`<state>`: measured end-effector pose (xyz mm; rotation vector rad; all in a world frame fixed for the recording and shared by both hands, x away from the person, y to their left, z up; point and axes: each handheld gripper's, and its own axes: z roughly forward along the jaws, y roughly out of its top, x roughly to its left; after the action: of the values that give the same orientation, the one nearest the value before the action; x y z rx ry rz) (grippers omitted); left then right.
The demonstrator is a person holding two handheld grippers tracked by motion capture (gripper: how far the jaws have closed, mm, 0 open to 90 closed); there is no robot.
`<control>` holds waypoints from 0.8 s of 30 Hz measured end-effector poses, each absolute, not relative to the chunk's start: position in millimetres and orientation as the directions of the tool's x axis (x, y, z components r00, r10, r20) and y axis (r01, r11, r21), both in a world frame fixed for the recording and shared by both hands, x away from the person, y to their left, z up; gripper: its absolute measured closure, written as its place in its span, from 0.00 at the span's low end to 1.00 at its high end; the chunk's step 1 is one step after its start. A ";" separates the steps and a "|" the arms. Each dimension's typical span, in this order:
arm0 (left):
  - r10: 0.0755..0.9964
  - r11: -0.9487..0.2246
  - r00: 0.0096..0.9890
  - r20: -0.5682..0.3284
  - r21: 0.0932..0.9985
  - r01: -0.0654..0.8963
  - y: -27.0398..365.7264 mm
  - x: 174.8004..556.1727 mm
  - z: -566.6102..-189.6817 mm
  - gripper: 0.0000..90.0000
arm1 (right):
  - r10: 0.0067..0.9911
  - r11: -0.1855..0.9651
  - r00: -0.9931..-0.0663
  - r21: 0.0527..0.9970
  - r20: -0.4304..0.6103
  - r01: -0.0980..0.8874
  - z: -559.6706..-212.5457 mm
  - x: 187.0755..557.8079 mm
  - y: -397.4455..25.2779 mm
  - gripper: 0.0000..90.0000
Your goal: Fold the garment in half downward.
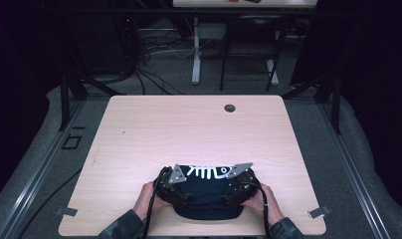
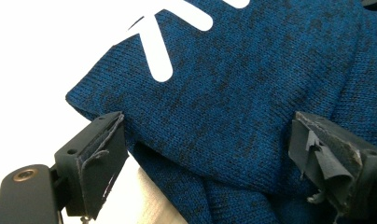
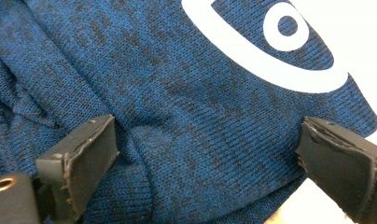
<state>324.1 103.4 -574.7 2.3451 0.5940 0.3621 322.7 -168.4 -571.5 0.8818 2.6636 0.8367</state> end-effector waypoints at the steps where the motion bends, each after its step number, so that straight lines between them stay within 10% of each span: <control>1: 0.510 -0.660 0.855 0.091 0.679 0.321 103.4 325.2 -574.8 0.13 | 0.602 0.659 -0.798 0.578 -0.023 0.481 -571.5 322.7 -168.4 0.05; 24: 0.612 -0.505 0.791 0.020 0.779 0.371 127.7 340.9 -551.2 0.05 | 0.660 0.536 -0.751 0.692 0.013 0.483 -545.5 335.3 -183.6 0.00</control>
<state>340.9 127.7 -551.2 2.1566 0.7255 0.3743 335.3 -183.6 -545.5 0.9596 2.5259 1.0236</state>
